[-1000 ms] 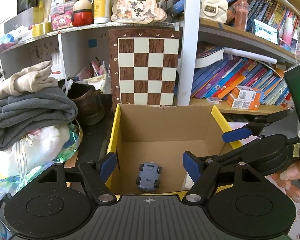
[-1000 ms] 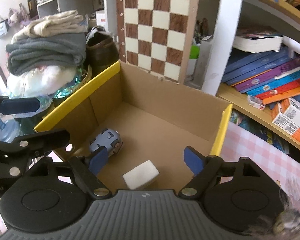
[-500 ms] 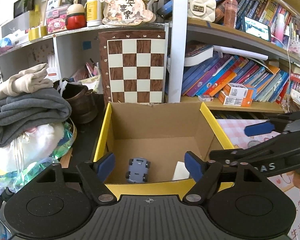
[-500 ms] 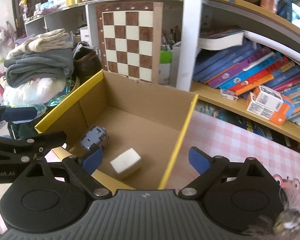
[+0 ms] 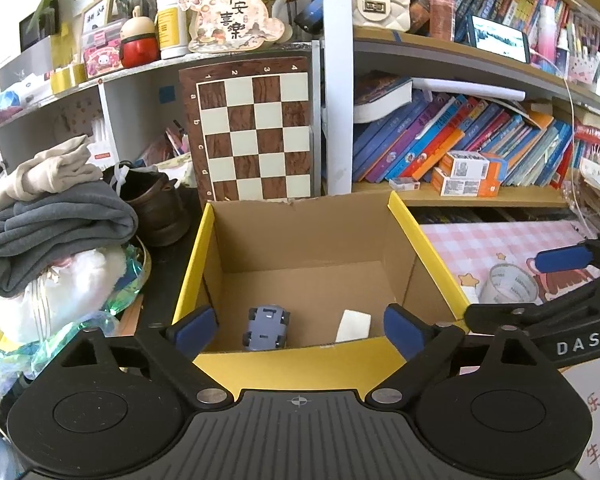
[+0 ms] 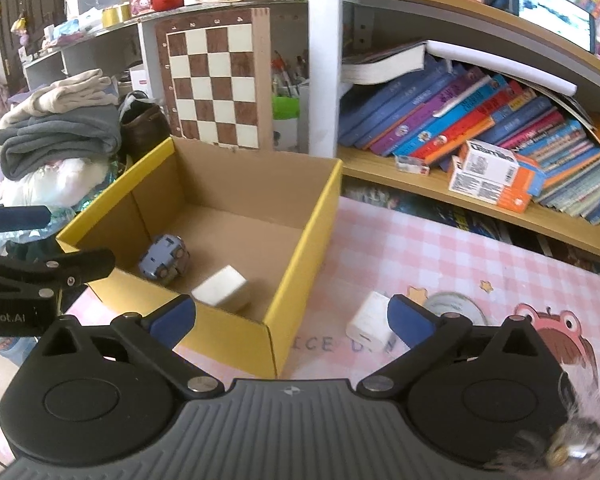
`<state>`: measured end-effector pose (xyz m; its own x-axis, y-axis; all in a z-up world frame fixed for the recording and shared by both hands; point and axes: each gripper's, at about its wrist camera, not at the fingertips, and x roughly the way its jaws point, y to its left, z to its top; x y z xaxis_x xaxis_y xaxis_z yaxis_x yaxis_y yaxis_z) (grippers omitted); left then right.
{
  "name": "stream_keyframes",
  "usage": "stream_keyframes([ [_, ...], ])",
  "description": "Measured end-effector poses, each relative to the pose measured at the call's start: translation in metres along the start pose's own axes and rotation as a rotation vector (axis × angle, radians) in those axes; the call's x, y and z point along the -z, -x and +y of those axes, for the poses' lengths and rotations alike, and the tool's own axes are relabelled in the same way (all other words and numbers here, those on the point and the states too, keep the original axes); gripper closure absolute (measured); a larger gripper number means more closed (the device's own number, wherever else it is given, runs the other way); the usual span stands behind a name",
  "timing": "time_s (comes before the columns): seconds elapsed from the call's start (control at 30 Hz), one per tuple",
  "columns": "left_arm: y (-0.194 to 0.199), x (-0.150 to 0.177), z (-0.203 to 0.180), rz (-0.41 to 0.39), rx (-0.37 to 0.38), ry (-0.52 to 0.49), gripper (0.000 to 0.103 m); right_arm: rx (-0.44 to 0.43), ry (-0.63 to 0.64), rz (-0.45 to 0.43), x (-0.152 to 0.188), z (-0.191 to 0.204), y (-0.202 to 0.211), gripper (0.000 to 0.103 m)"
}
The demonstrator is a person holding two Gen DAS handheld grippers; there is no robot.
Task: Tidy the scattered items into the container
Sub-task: 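Raise both tools out of the yellow box toward the desk, then move the right gripper to the clear tape roll and close on its rim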
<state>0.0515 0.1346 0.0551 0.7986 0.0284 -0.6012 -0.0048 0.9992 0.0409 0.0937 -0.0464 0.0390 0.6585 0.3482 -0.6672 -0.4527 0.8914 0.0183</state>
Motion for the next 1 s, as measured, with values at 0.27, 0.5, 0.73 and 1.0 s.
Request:
stream_keyframes([
  [0.27, 0.002, 0.013, -0.016, 0.032, 0.005, -0.042, 0.008, 0.036, -0.011, -0.017, 0.023, -0.012, 0.021, 0.0],
  [0.5, 0.004, 0.02, -0.026, 0.057, -0.004, -0.048, 0.008, 0.057, -0.033, 0.0, 0.044, -0.027, 0.03, 0.0],
  [0.73, 0.007, 0.02, -0.044, 0.063, 0.007, -0.064, 0.008, 0.073, -0.079, 0.026, 0.061, -0.045, 0.031, 0.0],
  [1.0, 0.007, 0.022, -0.072, 0.068, 0.021, -0.09, 0.008, 0.082, -0.088, 0.032, 0.075, -0.064, 0.036, 0.0],
])
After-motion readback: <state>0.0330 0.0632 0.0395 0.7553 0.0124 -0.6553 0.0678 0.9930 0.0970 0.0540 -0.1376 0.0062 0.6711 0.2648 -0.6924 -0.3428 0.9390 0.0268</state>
